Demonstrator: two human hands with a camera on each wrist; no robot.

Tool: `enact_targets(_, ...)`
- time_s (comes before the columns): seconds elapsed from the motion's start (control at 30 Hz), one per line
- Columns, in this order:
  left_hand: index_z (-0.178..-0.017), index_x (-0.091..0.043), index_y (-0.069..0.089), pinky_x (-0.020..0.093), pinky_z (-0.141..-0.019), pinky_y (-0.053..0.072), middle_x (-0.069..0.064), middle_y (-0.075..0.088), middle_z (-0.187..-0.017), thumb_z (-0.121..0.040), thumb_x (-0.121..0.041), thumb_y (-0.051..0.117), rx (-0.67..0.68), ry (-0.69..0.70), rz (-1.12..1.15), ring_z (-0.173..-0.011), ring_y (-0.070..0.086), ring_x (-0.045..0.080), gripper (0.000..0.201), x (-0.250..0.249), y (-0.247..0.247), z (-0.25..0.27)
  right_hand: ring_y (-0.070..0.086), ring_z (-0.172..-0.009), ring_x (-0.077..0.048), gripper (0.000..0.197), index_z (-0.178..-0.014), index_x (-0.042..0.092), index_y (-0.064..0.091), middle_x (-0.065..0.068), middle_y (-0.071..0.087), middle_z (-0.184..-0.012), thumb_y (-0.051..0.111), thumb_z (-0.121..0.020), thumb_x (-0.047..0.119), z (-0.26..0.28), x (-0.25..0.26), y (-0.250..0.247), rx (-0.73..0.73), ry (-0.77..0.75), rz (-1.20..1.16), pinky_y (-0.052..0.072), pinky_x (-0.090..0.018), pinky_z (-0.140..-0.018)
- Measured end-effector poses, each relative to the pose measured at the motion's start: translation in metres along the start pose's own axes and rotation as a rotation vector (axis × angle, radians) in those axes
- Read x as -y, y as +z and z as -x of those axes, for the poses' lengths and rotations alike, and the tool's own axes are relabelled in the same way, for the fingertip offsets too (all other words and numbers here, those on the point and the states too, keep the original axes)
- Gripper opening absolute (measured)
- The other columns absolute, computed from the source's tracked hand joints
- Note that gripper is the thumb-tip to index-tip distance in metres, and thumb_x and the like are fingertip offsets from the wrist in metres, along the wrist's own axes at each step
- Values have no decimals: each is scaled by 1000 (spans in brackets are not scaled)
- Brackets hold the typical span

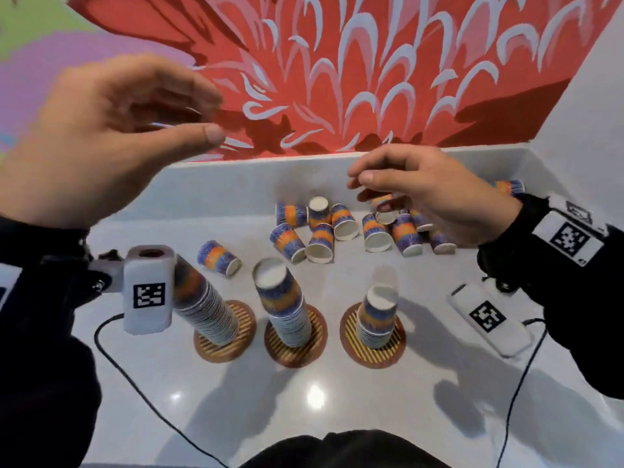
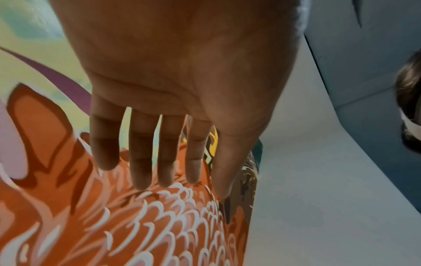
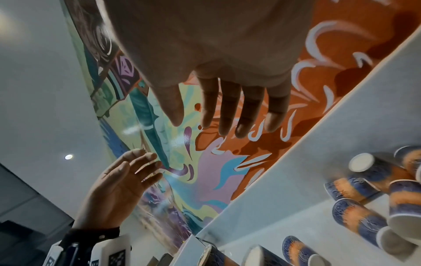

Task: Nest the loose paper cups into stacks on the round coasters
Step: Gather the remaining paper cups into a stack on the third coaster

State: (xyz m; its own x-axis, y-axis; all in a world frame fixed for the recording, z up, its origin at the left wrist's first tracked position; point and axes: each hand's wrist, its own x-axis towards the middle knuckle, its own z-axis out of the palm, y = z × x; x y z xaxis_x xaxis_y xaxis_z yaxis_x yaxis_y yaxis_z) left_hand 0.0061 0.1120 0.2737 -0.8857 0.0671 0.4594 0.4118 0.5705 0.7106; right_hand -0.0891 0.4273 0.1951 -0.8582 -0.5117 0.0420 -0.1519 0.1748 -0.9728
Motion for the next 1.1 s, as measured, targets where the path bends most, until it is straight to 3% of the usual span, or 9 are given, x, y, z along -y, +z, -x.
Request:
enact_targets(0.13,-108,-30,76,38,-103,58,-2,78,-114,-76,-43,84,2,-119,-6,-110,75,24,35,45,-54,-7,70,-102,-20,31,-122,11,73,-8,77,-121,73,-96,28,-44,21,30,48,80,30,50,-39,-88)
enact_targets(0.2,-105,-30,78,38,-99,59,-1,79,-111,-68,-55,88,45,-190,13,-105,75,22,46,71,-70,-8,69,-99,-18,31,-122,11,73,-10,76,-123,74,-96,27,-67,21,44,55,128,78,49,-39,-86)
enact_targets(0.33,-103,-28,77,53,-98,53,6,78,-110,-63,-49,94,131,-365,37,-105,72,33,49,140,-97,-12,67,-98,-18,34,-120,14,72,-9,75,-117,80,-92,31,-117,11,77,24,234,205,48,-38,-82)
enact_targets(0.47,-107,-27,76,42,-90,55,3,77,-110,-62,-49,88,142,-521,56,-103,72,21,52,221,-107,-13,63,-94,-20,36,-122,12,67,-9,70,-108,82,-91,23,-159,-18,105,-8,289,306,46,-34,-74)
enact_targets(0.6,-117,-26,71,43,-88,56,2,73,-115,-86,-27,86,216,-647,-4,-108,70,27,34,298,-87,-9,65,-88,-25,43,-121,9,65,-6,68,-102,87,-86,18,-194,-62,128,14,360,432,55,-41,-77)
enact_targets(0.8,-142,-21,56,38,-98,49,5,64,-134,-85,-38,85,359,-791,-136,-118,62,24,65,382,-21,7,68,-84,-25,72,-99,14,70,-5,70,-87,81,-53,68,-232,-129,152,137,538,754,56,-43,-79)
enact_targets(0.9,-149,-13,51,34,-96,44,12,60,-141,-88,-36,83,368,-853,-166,-125,60,30,73,410,6,14,70,-84,-26,50,-99,12,76,-7,73,-87,86,-73,54,-243,-156,155,167,637,753,52,-34,-71)
enact_targets(1.0,-143,-13,57,32,-95,41,11,62,-139,-89,-38,81,443,-871,-194,-124,60,29,64,431,26,17,69,-69,-21,39,-93,19,72,-4,73,-80,89,-75,49,-246,-172,161,112,724,730,53,-27,-58)
enact_targets(1.1,-118,-17,70,31,-87,42,5,71,-119,-91,-31,78,483,-839,-191,-111,65,27,32,442,39,16,65,-57,-17,48,-98,15,68,-3,71,-75,90,-72,50,-246,-187,167,77,807,758,47,-22,-47)
